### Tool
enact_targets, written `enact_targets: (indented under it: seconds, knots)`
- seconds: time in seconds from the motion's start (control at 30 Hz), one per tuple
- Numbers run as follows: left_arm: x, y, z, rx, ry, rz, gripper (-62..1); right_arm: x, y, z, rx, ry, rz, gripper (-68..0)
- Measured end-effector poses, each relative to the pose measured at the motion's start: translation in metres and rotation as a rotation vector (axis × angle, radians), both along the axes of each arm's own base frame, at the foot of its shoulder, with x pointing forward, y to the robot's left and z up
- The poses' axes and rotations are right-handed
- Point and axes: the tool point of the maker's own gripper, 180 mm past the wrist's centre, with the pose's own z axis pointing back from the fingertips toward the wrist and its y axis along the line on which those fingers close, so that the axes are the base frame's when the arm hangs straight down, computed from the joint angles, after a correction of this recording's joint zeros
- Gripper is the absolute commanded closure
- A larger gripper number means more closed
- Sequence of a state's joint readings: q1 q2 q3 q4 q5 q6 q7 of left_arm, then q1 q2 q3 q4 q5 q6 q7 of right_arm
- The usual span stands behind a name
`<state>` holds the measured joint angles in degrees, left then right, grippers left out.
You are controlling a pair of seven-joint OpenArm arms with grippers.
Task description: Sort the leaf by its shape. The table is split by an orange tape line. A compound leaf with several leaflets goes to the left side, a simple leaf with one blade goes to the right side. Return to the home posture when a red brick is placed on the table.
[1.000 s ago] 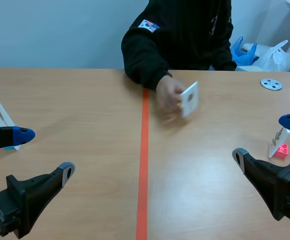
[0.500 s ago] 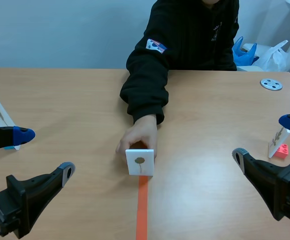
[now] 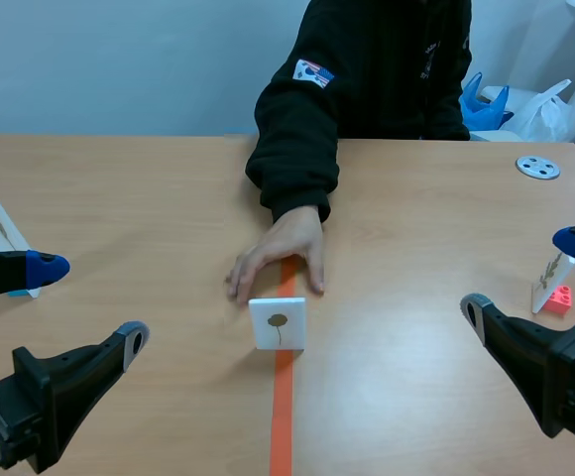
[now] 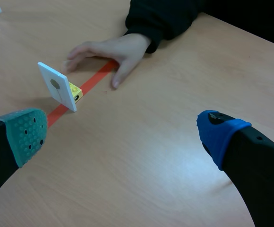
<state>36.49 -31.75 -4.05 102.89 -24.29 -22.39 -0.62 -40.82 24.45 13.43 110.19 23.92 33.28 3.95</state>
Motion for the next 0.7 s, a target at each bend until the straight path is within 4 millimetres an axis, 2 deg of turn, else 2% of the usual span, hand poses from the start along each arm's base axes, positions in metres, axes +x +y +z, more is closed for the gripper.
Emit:
enact_targets:
  seconds: [0.4,0.7]
  knots:
    - [-0.008,-0.014,-0.005,-0.027,0.021,-0.051,-62.3,0.000,0.000,0.000,0.000,0.000,0.000,-67.9]
    - [0.008,-0.021,-0.046,-0.007,0.044,-0.054,-62.3,0.000,0.000,0.000,0.000,0.000,0.000,-67.9]
